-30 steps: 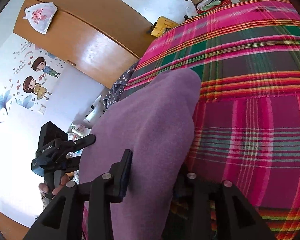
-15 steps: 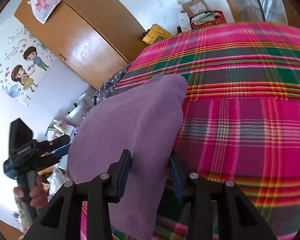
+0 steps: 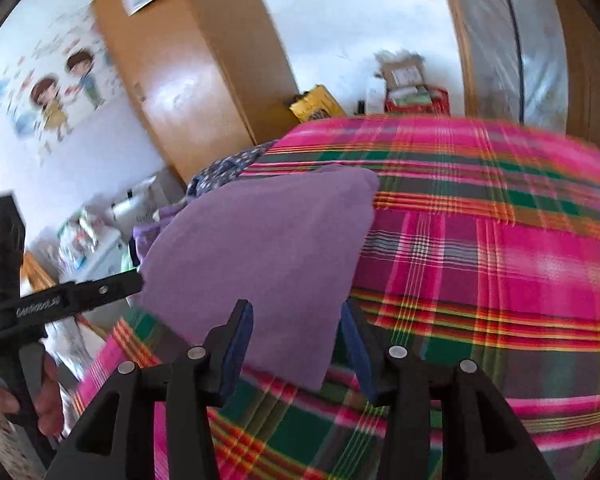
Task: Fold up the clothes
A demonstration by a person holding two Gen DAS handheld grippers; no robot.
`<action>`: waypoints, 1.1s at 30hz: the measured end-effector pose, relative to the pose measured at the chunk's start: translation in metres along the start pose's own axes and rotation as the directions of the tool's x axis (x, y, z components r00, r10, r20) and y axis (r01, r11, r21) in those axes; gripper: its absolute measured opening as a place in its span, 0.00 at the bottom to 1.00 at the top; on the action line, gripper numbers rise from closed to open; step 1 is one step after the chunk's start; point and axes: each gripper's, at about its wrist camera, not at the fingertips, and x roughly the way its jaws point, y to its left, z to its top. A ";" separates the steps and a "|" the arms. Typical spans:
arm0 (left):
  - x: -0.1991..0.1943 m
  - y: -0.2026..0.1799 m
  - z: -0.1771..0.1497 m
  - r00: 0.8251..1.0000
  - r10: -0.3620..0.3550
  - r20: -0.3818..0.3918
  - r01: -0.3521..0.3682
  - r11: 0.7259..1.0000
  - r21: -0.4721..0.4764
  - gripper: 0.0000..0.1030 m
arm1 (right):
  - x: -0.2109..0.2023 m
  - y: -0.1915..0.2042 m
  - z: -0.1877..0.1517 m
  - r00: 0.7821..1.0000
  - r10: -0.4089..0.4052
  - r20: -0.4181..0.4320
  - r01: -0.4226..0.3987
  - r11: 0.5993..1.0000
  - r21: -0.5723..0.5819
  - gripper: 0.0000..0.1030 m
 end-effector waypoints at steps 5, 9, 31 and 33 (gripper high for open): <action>0.002 -0.005 -0.020 0.998 0.055 -0.001 -0.055 0.997 0.045 0.49 | -0.004 0.028 -0.021 0.999 -0.038 -0.018 0.036 0.995 -0.088 0.46; 0.000 -0.011 -0.032 0.998 0.066 0.001 -0.065 0.995 0.076 0.49 | -0.002 0.037 -0.034 0.998 -0.055 -0.032 0.050 0.991 -0.125 0.46; 0.017 -0.039 -0.062 0.984 0.175 0.030 -0.177 0.965 0.191 0.49 | 0.010 0.028 -0.060 0.982 -0.175 -0.074 0.168 0.981 -0.093 0.50; 0.021 -0.038 -0.062 0.984 0.179 0.017 -0.179 0.966 0.186 0.49 | 0.013 0.024 -0.060 0.977 -0.196 -0.083 0.189 0.978 -0.082 0.52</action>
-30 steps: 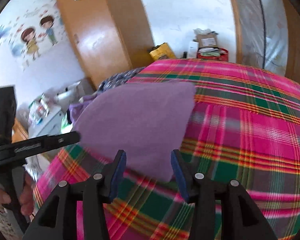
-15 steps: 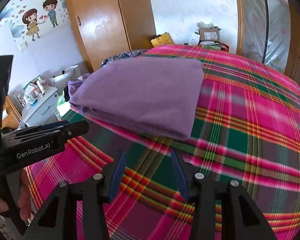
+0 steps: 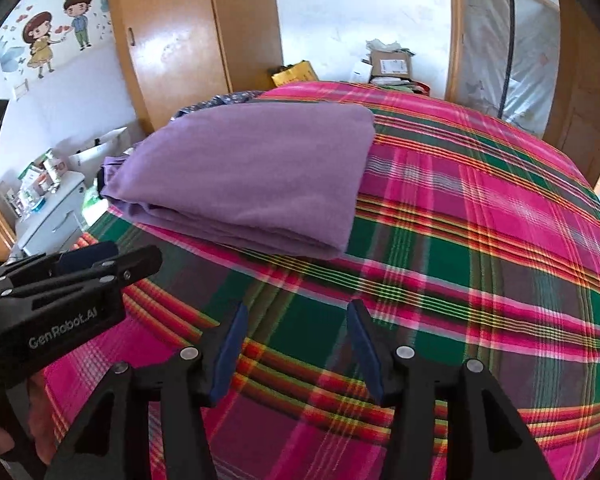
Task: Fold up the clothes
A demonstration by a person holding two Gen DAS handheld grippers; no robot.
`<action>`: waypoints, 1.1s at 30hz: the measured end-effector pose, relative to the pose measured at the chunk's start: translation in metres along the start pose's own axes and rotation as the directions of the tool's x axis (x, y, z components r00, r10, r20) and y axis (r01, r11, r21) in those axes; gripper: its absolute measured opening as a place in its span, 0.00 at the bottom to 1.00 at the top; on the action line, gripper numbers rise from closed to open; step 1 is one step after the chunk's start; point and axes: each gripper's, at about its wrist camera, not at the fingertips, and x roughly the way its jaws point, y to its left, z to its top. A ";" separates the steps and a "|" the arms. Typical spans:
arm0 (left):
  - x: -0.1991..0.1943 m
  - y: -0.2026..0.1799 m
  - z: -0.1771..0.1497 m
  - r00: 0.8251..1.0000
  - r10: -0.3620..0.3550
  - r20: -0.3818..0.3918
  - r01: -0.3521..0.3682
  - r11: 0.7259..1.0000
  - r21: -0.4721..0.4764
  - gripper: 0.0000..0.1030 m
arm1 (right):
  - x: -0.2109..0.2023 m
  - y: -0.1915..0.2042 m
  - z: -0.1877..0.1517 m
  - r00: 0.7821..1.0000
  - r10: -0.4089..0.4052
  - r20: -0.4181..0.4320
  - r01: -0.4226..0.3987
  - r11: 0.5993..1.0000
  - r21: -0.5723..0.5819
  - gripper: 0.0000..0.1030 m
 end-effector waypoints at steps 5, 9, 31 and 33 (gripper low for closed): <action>0.010 0.002 0.000 0.999 0.026 -0.020 -0.026 1.000 0.001 0.50 | 0.005 -0.002 -0.001 0.999 -0.035 -0.016 0.035 0.999 0.010 0.56; 0.013 0.000 0.000 0.999 0.050 -0.014 -0.049 0.999 0.018 0.51 | 0.005 0.001 -0.002 0.998 -0.055 -0.021 0.055 0.998 -0.003 0.58; 0.027 0.003 0.007 0.999 0.046 0.016 -0.047 0.998 0.049 0.74 | 0.009 0.011 -0.003 0.996 -0.080 -0.033 0.080 0.997 -0.012 0.69; 0.028 0.003 0.009 0.999 0.042 0.015 -0.043 0.998 0.051 0.74 | 0.009 0.010 -0.002 0.996 -0.082 -0.033 0.082 0.997 -0.007 0.69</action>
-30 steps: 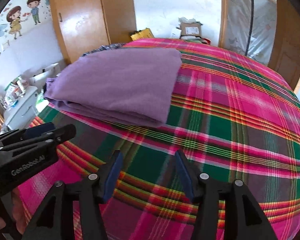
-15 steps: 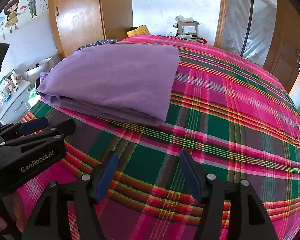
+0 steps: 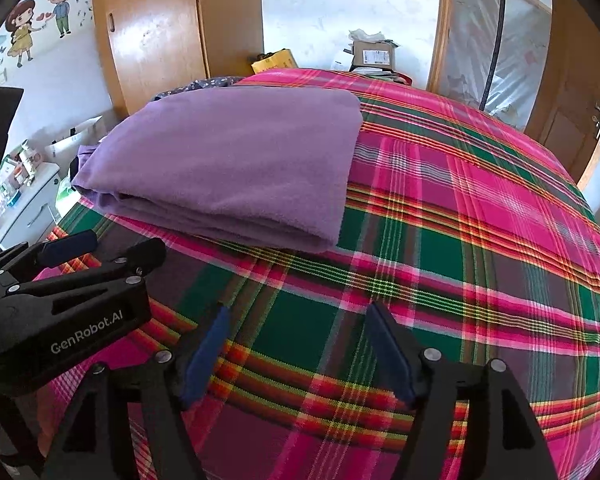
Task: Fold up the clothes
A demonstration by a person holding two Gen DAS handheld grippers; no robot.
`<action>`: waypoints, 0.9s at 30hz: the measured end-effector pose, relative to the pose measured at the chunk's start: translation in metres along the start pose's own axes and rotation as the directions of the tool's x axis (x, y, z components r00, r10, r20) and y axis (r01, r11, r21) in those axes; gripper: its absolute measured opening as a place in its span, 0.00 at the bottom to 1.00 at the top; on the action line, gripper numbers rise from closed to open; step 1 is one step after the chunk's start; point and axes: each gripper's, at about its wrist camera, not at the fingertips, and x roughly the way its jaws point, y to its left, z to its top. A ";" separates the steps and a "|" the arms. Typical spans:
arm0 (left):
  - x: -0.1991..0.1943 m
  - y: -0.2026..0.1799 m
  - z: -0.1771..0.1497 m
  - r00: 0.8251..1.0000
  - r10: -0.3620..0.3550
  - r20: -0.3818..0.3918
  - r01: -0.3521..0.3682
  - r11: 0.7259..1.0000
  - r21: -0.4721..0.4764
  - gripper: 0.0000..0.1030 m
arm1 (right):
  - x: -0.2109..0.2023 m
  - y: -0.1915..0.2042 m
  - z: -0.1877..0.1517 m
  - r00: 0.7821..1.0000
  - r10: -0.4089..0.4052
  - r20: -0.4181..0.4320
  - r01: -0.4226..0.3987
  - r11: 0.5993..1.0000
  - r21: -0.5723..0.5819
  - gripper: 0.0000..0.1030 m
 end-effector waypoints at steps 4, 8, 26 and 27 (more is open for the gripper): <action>0.000 -0.001 0.001 1.000 -0.002 0.006 0.002 1.000 0.003 0.74 | 0.000 0.001 0.001 1.000 -0.004 0.000 0.004 1.000 0.003 0.70; 0.002 0.000 0.002 1.000 -0.002 0.005 0.002 1.000 0.002 0.75 | 0.000 0.001 0.000 1.000 -0.005 -0.001 0.005 1.000 0.004 0.70; 0.000 -0.001 -0.001 1.000 -0.004 0.008 0.004 1.000 0.002 0.75 | 0.001 0.004 0.001 1.000 -0.009 -0.003 0.009 1.000 0.007 0.73; 0.000 -0.001 -0.001 1.000 -0.004 0.008 0.004 1.000 0.003 0.75 | 0.000 0.005 0.001 1.000 -0.008 -0.003 0.009 1.000 0.007 0.73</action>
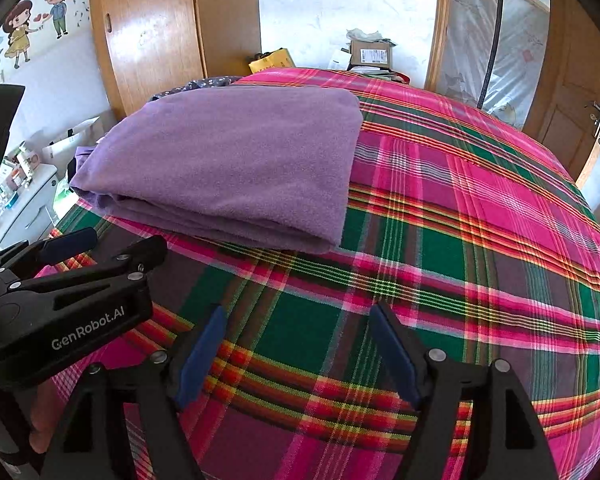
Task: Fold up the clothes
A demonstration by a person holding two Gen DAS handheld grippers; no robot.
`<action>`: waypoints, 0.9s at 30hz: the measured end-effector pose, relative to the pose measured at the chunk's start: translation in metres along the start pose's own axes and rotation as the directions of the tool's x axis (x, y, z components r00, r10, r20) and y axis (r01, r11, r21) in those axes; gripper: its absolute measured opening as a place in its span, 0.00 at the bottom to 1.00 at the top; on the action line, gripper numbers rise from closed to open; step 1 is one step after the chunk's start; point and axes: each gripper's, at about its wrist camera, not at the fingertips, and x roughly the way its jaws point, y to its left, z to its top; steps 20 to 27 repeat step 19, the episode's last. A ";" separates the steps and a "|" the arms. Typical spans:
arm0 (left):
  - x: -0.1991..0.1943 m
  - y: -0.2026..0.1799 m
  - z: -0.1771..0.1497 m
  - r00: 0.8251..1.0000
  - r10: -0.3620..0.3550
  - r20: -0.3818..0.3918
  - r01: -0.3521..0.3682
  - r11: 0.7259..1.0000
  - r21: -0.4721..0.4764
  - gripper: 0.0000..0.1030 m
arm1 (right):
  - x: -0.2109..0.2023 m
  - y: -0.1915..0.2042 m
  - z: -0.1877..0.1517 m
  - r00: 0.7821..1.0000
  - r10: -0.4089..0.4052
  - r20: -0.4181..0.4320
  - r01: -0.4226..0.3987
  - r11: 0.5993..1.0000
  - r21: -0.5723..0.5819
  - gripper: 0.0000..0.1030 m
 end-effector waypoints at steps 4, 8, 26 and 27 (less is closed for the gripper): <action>0.001 0.000 0.000 1.000 -0.001 0.000 0.001 1.000 0.002 0.75 | -0.001 0.001 0.000 1.000 0.001 0.000 -0.001 1.000 0.000 0.74; 0.001 0.001 0.000 1.000 -0.001 0.000 0.001 1.000 0.002 0.75 | -0.001 0.000 -0.001 1.000 0.001 -0.001 -0.001 1.000 -0.001 0.74; 0.000 0.001 -0.001 1.000 -0.002 0.000 0.002 1.000 0.002 0.75 | 0.000 0.000 0.001 1.000 0.000 -0.001 0.000 1.000 0.001 0.74; 0.000 0.001 -0.001 1.000 -0.002 0.000 0.002 1.000 0.002 0.75 | 0.000 0.000 0.001 1.000 0.000 -0.001 0.000 1.000 0.001 0.74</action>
